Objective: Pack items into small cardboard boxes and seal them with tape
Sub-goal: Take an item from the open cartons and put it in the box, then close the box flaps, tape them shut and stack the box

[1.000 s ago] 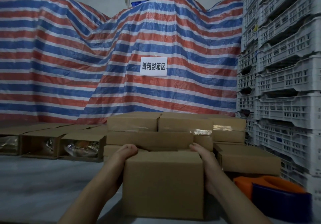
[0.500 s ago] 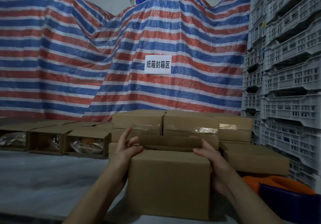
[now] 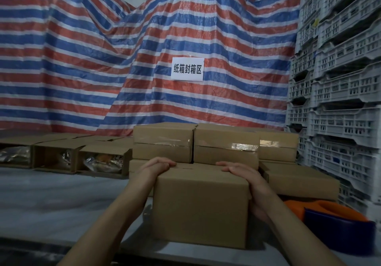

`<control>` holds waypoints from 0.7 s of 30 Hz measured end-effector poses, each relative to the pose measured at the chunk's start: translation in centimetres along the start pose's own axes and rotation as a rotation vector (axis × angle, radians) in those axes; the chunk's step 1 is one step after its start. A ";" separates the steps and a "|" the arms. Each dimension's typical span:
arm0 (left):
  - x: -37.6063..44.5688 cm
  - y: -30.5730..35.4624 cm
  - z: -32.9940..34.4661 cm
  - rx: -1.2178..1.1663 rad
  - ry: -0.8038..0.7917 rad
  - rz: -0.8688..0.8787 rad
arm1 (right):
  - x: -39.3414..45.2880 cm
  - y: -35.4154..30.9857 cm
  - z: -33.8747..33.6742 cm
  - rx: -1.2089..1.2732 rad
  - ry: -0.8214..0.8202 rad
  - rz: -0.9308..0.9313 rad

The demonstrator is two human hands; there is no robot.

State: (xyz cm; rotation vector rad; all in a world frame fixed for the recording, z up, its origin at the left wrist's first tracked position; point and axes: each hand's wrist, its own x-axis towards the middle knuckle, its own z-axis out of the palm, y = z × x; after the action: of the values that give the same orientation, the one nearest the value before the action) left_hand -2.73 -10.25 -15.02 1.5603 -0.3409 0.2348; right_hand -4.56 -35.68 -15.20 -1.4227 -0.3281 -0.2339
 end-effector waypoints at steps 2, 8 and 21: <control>0.0 1.0 -0.6 0.141 -0.041 0.020 | 0.0 -0.1 0.0 -0.019 0.014 0.001; -0.8 5.3 0.1 0.964 -0.036 0.336 | -0.2 -0.4 -0.1 -0.069 0.010 0.033; -3.0 4.5 4.4 1.200 -0.314 0.533 | -2.2 -4.8 -2.3 -0.736 -0.010 -0.086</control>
State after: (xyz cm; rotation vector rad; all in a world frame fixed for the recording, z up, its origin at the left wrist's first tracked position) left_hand -7.44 -14.44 -11.96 2.6743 -0.9837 0.6955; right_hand -8.08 -38.68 -11.78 -2.1363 -0.3258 -0.4478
